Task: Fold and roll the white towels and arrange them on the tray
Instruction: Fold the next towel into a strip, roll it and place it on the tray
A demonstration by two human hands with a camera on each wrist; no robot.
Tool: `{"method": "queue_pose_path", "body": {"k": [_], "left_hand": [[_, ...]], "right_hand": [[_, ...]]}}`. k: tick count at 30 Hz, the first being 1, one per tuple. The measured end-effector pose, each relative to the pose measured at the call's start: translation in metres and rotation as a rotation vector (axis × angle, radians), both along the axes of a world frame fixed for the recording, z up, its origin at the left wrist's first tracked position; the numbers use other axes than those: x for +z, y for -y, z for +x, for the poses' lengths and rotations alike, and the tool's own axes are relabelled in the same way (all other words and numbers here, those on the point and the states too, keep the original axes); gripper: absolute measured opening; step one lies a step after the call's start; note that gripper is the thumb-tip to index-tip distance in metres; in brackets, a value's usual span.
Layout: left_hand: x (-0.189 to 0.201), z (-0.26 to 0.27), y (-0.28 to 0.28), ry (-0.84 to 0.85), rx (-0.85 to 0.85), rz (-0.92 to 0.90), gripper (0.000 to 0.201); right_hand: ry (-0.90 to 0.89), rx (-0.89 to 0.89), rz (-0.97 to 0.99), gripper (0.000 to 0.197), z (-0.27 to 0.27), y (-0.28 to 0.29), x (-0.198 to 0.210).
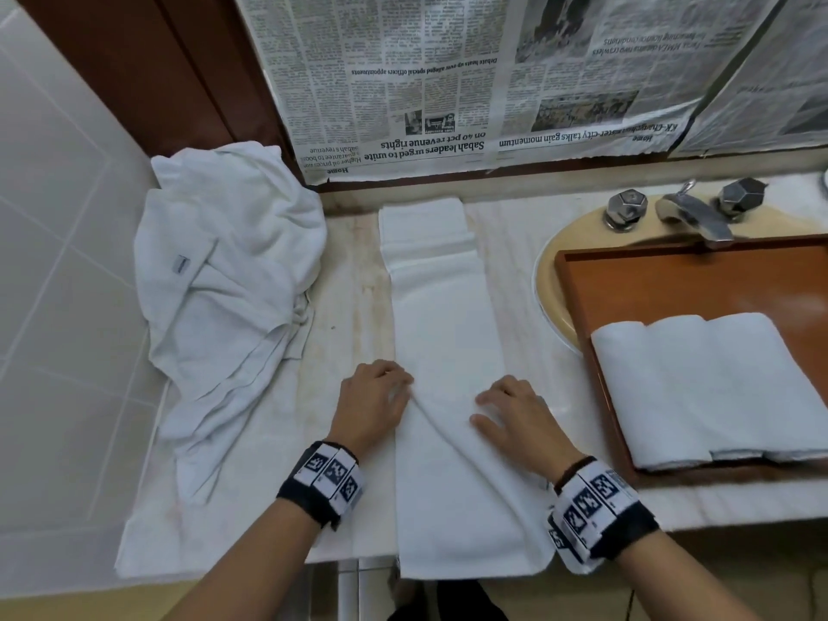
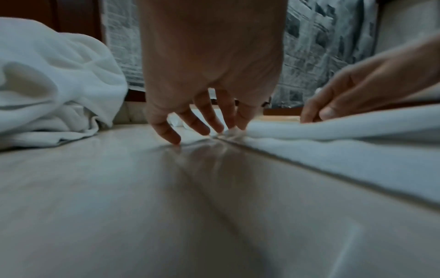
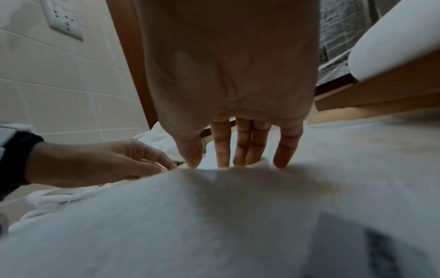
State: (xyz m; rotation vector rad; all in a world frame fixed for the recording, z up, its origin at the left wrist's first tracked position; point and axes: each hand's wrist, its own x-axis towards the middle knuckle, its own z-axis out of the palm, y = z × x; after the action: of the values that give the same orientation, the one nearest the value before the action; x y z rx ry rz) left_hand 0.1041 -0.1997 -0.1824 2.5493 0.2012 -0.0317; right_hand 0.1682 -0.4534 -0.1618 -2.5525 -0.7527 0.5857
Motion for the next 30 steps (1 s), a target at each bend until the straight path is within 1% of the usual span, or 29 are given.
{"method": "queue_pose_path", "body": {"k": [3,7,10,13,15,18,22,26,29,30], "left_hand": [[-0.002,-0.002,0.001,0.053,-0.001,0.038,0.010],[-0.001,-0.009,0.002,0.059,0.018,-0.023,0.012],[0.001,-0.018,0.001,0.032,0.011,-0.061,0.015],[0.002,-0.024,-0.003,-0.025,0.005,-0.072,0.017],[0.002,-0.032,-0.004,-0.034,0.006,-0.077,0.020],[0.001,-0.045,-0.004,-0.034,0.009,-0.109,0.025],[0.000,-0.059,-0.002,-0.074,0.001,-0.130,0.031],[-0.001,-0.071,0.001,-0.089,0.006,-0.115,0.038],[-0.004,-0.077,0.005,-0.080,-0.012,-0.072,0.044],[-0.005,-0.079,0.006,-0.074,-0.006,-0.061,0.044]], "right_hand": [[0.015,-0.040,-0.089,0.019,-0.013,-0.009,0.004],[-0.062,-0.086,-0.149,0.010,-0.031,-0.020,0.020],[-0.064,-0.087,-0.173,0.014,-0.051,-0.028,0.036],[-0.025,-0.104,-0.095,0.015,-0.075,-0.039,0.050],[0.000,-0.074,-0.087,0.017,-0.093,-0.050,0.054],[-0.025,-0.050,-0.100,0.020,-0.120,-0.067,0.047],[-0.153,-0.059,-0.106,0.021,-0.144,-0.082,0.028],[-0.298,-0.083,-0.015,0.017,-0.163,-0.083,0.013],[-0.445,-0.149,0.176,0.009,-0.161,-0.073,0.013],[-0.445,-0.176,0.245,0.009,-0.157,-0.068,0.014]]}}
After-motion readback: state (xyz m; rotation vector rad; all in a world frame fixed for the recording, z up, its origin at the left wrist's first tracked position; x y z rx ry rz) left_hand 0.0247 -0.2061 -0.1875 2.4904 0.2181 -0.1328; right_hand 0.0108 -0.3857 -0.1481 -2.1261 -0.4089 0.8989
